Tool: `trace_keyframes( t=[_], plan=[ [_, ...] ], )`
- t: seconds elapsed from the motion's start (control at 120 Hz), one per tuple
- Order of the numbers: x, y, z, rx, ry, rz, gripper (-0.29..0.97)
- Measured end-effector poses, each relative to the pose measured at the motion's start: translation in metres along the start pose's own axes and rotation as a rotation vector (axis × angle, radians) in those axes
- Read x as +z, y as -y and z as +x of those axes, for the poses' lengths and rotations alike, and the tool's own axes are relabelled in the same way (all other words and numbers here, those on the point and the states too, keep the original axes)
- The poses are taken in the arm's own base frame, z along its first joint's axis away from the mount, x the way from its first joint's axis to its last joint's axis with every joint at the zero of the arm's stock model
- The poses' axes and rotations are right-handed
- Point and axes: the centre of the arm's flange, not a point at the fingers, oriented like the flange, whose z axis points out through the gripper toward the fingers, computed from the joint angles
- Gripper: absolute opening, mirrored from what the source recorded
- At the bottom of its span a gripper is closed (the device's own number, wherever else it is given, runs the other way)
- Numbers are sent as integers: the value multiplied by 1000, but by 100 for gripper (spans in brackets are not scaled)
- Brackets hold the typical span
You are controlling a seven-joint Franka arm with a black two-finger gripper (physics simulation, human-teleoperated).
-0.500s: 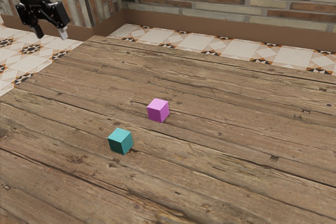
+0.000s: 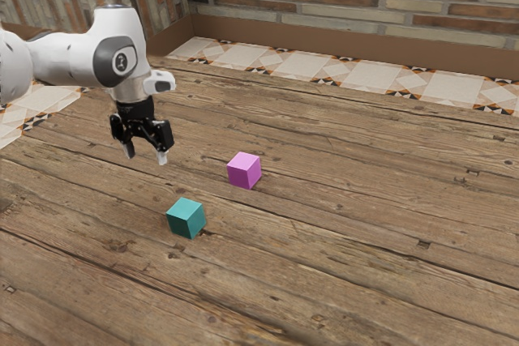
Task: Pick up the blue block with one arm, and put the blue block on the pink block with one arm
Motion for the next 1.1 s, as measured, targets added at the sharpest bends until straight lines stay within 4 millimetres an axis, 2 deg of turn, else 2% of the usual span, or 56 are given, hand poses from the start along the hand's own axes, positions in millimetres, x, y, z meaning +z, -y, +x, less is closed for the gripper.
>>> trace_keyframes(
  t=[0.092,0.15,0.225,0.317,0.633,0.85,1.1],
  plan=[
    [38,-19,-27,36,-77,-1,65],
    [61,-28,-38,55,-136,7,65],
    [90,-41,-35,84,-226,25,65],
    [103,-46,-30,97,-338,44,65],
    [118,-39,-18,68,-550,69,65],
    [129,-44,-39,69,-560,64,65],
    [138,-47,-41,51,-563,51,65]
  ],
)
